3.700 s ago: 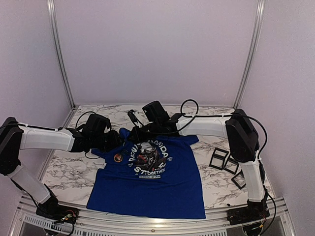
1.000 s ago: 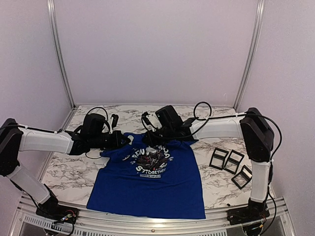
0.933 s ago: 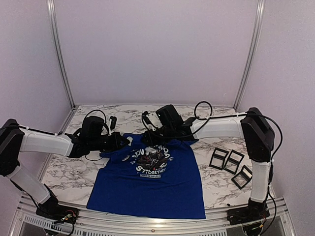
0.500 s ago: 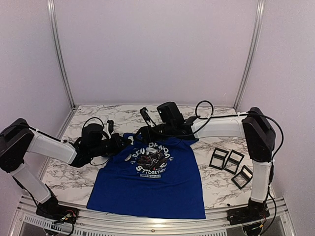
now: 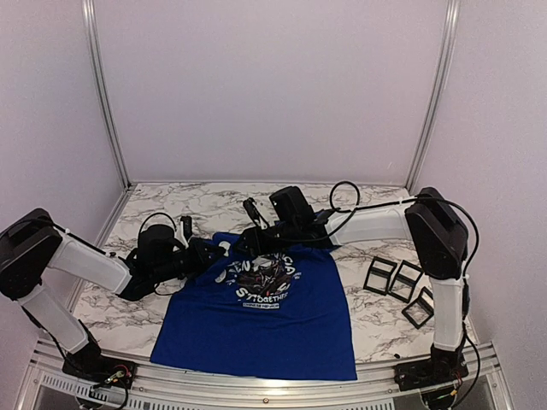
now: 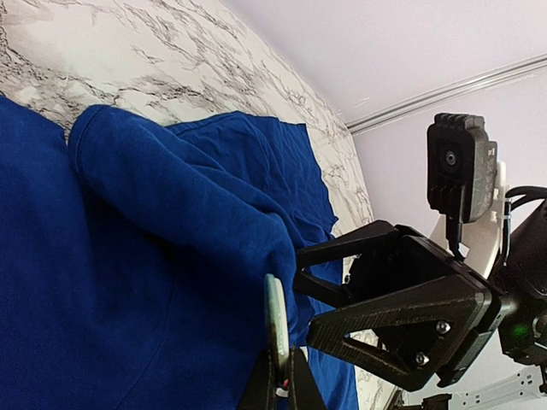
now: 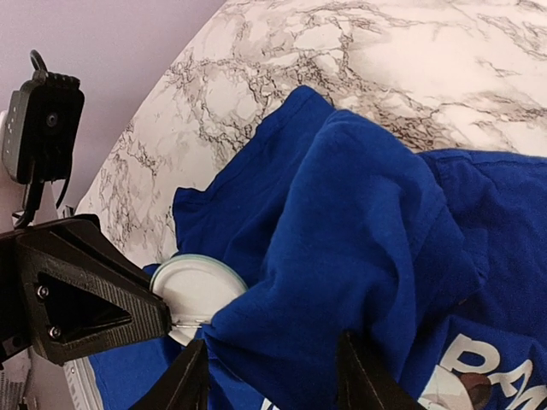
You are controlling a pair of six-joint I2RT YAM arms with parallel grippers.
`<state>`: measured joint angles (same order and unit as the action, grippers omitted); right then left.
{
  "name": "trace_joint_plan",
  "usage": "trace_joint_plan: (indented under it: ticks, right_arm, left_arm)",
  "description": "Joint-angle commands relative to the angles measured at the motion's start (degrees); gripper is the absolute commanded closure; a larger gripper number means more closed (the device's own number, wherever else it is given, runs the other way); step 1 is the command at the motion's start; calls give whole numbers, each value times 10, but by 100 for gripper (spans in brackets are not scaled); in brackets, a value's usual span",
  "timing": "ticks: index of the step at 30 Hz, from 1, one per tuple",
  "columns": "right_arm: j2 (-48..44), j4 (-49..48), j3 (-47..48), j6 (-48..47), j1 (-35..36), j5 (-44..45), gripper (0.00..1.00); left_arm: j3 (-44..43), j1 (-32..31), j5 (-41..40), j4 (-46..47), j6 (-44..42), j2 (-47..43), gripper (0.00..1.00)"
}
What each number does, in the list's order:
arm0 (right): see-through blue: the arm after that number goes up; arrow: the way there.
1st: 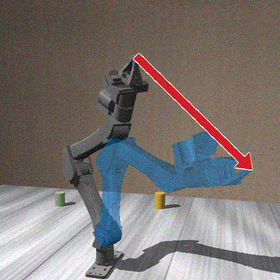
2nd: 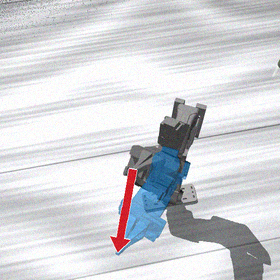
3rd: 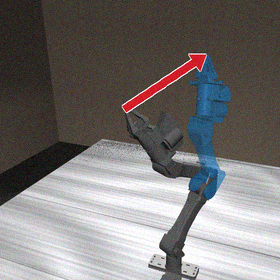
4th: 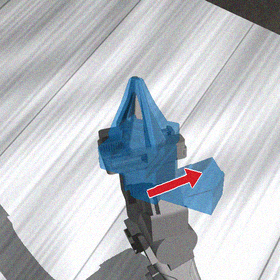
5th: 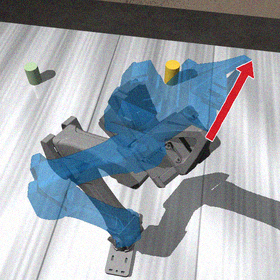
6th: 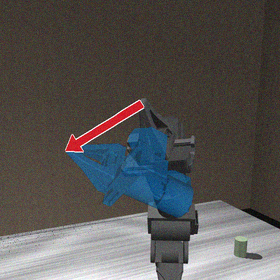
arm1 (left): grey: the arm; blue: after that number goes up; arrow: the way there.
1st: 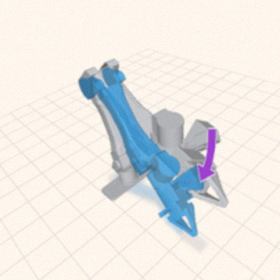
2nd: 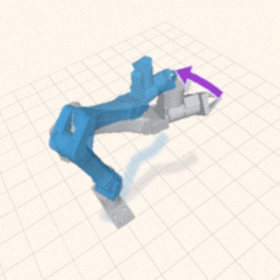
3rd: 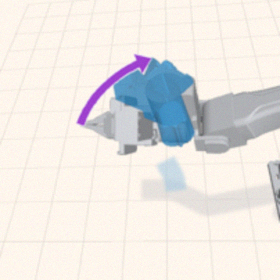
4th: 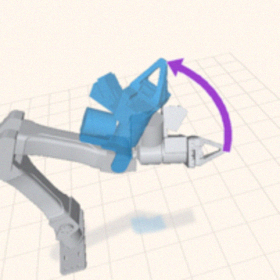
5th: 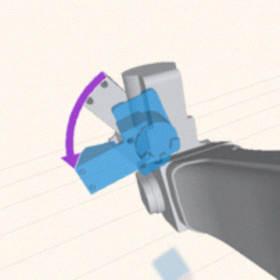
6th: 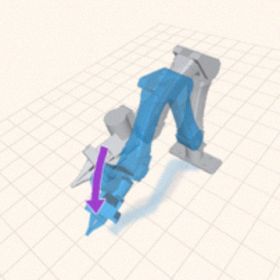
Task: Remove the brooch from the garment
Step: Pass from the left arm to the right
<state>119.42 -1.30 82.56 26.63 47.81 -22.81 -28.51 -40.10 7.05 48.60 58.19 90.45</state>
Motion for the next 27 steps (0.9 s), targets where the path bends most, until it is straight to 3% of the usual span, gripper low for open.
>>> trace_joint_plan:
  ticks: [1, 9, 12, 15, 20, 27]
  right_arm:
    - [6, 7, 19, -2, -3, 22, 48]
    - [-6, 43, 24, -8, -3, 88, 30]
    - [1, 38, 30, -12, -1, 56, 31]
    - [2, 20, 27, -9, 4, 29, 41]
    - [3, 18, 26, -8, 10, 8, 71]
    - [-8, -5, 12, -18, 14, -1, 100]
  left_arm:
    - [11, -4, -7, 38, 2, -2, 100]
    - [12, -6, -3, 48, 3, 2, 100]
    - [11, -7, -3, 47, 3, 3, 100]
    - [9, -7, -5, 44, 2, 3, 100]
    - [9, -7, -14, 36, 3, 0, 100]
    - [-1, -7, -21, 20, 0, 0, 95]
